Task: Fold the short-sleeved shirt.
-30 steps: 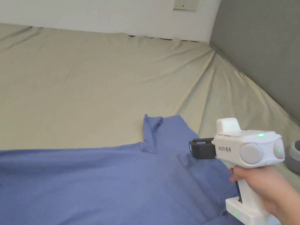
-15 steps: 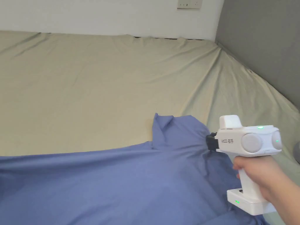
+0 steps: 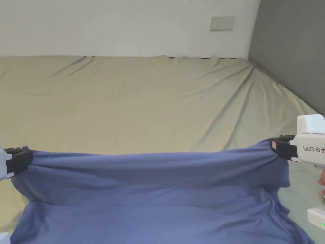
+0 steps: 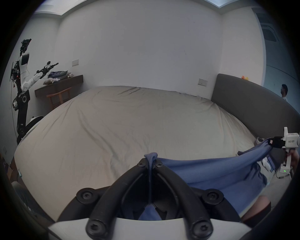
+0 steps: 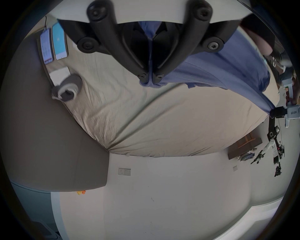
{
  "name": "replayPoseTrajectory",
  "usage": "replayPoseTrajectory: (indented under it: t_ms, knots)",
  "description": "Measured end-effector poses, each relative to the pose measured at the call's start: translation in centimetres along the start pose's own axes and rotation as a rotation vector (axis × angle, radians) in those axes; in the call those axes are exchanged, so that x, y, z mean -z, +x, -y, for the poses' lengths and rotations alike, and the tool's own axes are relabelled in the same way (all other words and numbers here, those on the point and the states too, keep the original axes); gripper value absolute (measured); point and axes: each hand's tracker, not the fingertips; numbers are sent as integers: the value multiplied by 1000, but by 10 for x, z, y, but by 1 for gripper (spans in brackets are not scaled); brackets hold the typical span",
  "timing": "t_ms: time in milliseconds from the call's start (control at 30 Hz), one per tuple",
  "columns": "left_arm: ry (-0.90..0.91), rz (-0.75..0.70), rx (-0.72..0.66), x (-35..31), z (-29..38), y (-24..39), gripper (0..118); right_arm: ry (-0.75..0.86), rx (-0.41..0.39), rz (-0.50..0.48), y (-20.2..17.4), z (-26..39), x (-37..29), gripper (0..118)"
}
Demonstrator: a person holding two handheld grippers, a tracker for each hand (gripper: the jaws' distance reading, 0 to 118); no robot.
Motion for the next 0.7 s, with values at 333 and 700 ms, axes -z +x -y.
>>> replayPoseTrajectory:
  t_ms: [333, 700]
  knots:
    - [-140, 11, 82, -27, 119, 3, 2, -158, 25, 18, -8, 138, -31, 3]
    - [-250, -11, 98, 6, 170, -8, 1, -224, -32, 74, 3, 182, 3, 3]
